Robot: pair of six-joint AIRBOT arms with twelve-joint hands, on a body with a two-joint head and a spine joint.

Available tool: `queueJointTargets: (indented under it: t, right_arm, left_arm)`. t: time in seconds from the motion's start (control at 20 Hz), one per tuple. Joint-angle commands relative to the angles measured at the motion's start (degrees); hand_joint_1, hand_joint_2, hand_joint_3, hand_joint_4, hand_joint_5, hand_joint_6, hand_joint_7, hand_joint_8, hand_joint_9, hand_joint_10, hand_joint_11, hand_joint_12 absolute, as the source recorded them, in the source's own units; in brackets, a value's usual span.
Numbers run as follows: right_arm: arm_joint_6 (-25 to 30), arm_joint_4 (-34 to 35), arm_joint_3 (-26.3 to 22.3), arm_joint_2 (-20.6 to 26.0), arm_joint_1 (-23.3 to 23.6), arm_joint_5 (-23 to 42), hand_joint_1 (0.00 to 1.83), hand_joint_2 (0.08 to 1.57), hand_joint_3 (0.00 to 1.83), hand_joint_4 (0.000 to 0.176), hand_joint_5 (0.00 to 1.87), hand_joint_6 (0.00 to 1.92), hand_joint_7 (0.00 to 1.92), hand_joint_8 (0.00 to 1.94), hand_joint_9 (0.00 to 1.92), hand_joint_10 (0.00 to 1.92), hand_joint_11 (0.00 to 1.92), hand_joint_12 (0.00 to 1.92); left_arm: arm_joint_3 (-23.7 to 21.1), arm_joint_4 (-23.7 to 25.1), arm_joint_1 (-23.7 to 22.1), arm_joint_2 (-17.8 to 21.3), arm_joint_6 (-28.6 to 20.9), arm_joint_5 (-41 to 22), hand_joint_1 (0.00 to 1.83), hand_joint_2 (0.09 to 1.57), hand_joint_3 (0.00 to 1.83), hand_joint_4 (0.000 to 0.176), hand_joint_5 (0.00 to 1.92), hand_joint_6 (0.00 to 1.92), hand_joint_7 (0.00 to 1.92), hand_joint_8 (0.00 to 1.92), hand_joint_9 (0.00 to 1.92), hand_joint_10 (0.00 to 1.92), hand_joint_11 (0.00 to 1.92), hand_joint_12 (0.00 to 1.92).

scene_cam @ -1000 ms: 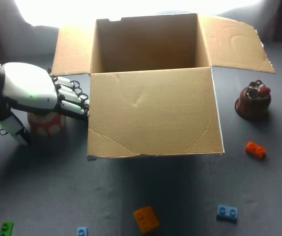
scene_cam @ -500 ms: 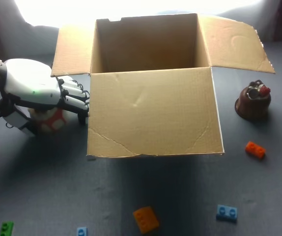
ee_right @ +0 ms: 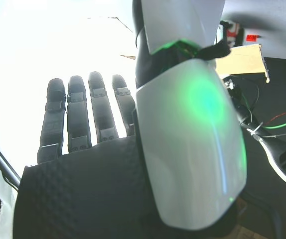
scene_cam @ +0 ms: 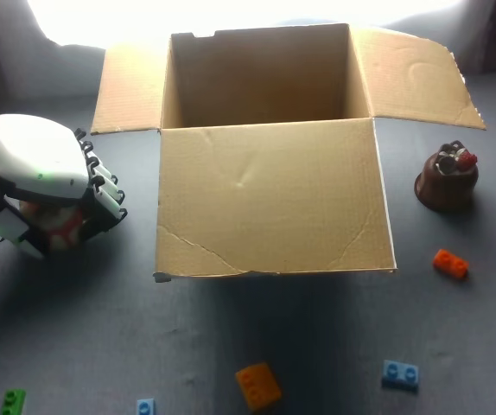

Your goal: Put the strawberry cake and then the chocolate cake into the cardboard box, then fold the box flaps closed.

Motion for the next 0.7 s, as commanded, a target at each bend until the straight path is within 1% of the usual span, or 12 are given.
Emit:
queueJointTargets:
  t: [0.0, 0.05, 0.1, 0.15, 0.2, 0.25, 0.3, 0.35, 0.5, 0.55, 0.65]
  right_arm:
    - [-0.3, -0.4, 0.0, 0.7, 0.3, 7.0, 0.99, 1.02, 0.00, 0.006, 0.00, 0.00, 0.05, 0.00, 0.04, 0.00, 0.00, 0.12]
    - [-0.3, -0.4, 0.0, 0.7, 0.3, 7.0, 1.00, 1.01, 0.00, 0.011, 0.00, 0.00, 0.05, 0.00, 0.05, 0.00, 0.00, 0.16]
    - [-0.3, -0.4, 0.0, 0.7, 0.3, 7.0, 1.00, 1.01, 0.00, 0.011, 0.00, 0.00, 0.05, 0.00, 0.05, 0.00, 0.00, 0.16]
    - [-0.3, -0.4, 0.0, 0.7, 0.3, 7.0, 1.00, 1.00, 0.00, 0.009, 0.00, 0.00, 0.06, 0.00, 0.07, 0.01, 0.00, 0.25]
    - [-0.3, -0.4, 0.0, 0.7, 0.3, 7.0, 1.00, 1.00, 0.00, 0.007, 0.00, 0.00, 0.07, 0.00, 0.07, 0.01, 0.00, 0.26]
    - [-0.3, -0.4, 0.0, 0.7, 0.3, 7.0, 1.00, 1.00, 0.00, 0.007, 0.00, 0.00, 0.07, 0.00, 0.07, 0.01, 0.00, 0.26]
    - [-0.3, -0.4, 0.0, 0.7, 0.3, 7.0, 1.00, 1.00, 0.00, 0.008, 0.00, 0.00, 0.06, 0.00, 0.07, 0.00, 0.00, 0.22]
    - [-0.3, -0.4, 0.0, 0.7, 0.3, 7.1, 1.01, 0.99, 0.00, 0.005, 0.00, 0.00, 0.07, 0.00, 0.07, 0.00, 0.00, 0.25]
    - [-0.3, -0.4, 0.0, 0.7, 0.3, 7.1, 0.99, 1.01, 0.00, 0.007, 0.00, 0.00, 0.06, 0.00, 0.07, 0.00, 0.00, 0.19]
    - [-0.3, -0.4, 0.0, 0.7, 0.3, 7.1, 1.00, 1.00, 0.00, 0.009, 0.00, 0.00, 0.06, 0.00, 0.07, 0.00, 0.00, 0.17]
    - [-0.3, -0.4, 0.0, 0.7, 0.2, 7.1, 1.00, 1.00, 0.00, 0.009, 0.00, 0.00, 0.06, 0.00, 0.07, 0.00, 0.00, 0.17]
  left_arm:
    - [-0.1, -3.6, -0.3, 0.6, 0.1, -0.9, 1.30, 1.27, 0.05, 0.000, 0.67, 1.42, 0.60, 1.62, 0.62, 1.74, 0.58, 1.92]
    - [-0.3, -3.5, -0.6, 0.7, -0.1, -1.0, 1.30, 1.27, 0.05, 0.000, 0.68, 1.43, 0.59, 1.62, 0.62, 1.72, 0.57, 1.91]
    - [-0.5, -3.4, -0.8, 0.9, -0.1, -1.0, 1.30, 1.27, 0.05, 0.000, 0.68, 1.43, 0.59, 1.62, 0.62, 1.72, 0.57, 1.91]
    - [-0.7, -3.4, -0.9, 1.0, -0.1, -1.1, 1.30, 1.27, 0.06, 0.000, 0.69, 1.43, 0.59, 1.62, 0.62, 1.70, 0.56, 1.87]
    - [-0.9, -3.4, -1.2, 1.3, -0.1, -1.2, 1.30, 1.27, 0.06, 0.000, 0.71, 1.42, 0.58, 1.62, 0.60, 1.71, 0.55, 1.87]
    - [-1.1, -3.4, -1.3, 1.5, -0.3, -1.2, 1.30, 1.27, 0.06, 0.000, 0.71, 1.42, 0.58, 1.62, 0.60, 1.71, 0.55, 1.87]
    - [-1.5, -3.4, -1.5, 1.8, -0.5, -1.2, 1.30, 1.26, 0.06, 0.000, 0.70, 1.50, 0.58, 1.60, 0.60, 1.67, 0.56, 1.85]
    - [-1.9, -3.4, -1.6, 2.1, -0.6, -1.3, 1.30, 1.26, 0.07, 0.000, 0.70, 1.53, 0.57, 1.59, 0.60, 1.66, 0.54, 1.84]
    - [-4.1, -3.4, -2.0, 3.7, -0.8, -1.3, 1.31, 1.25, 0.06, 0.000, 0.73, 1.50, 0.58, 1.56, 0.62, 1.63, 0.53, 1.82]
    - [-4.7, -3.4, -2.2, 4.2, -0.9, -1.3, 1.31, 1.25, 0.07, 0.000, 0.72, 1.54, 0.58, 1.56, 0.61, 1.63, 0.54, 1.83]
    - [-6.6, -3.4, -2.9, 5.8, -1.1, -1.3, 1.30, 1.25, 0.07, 0.000, 0.72, 1.53, 0.57, 1.57, 0.61, 1.63, 0.54, 1.83]
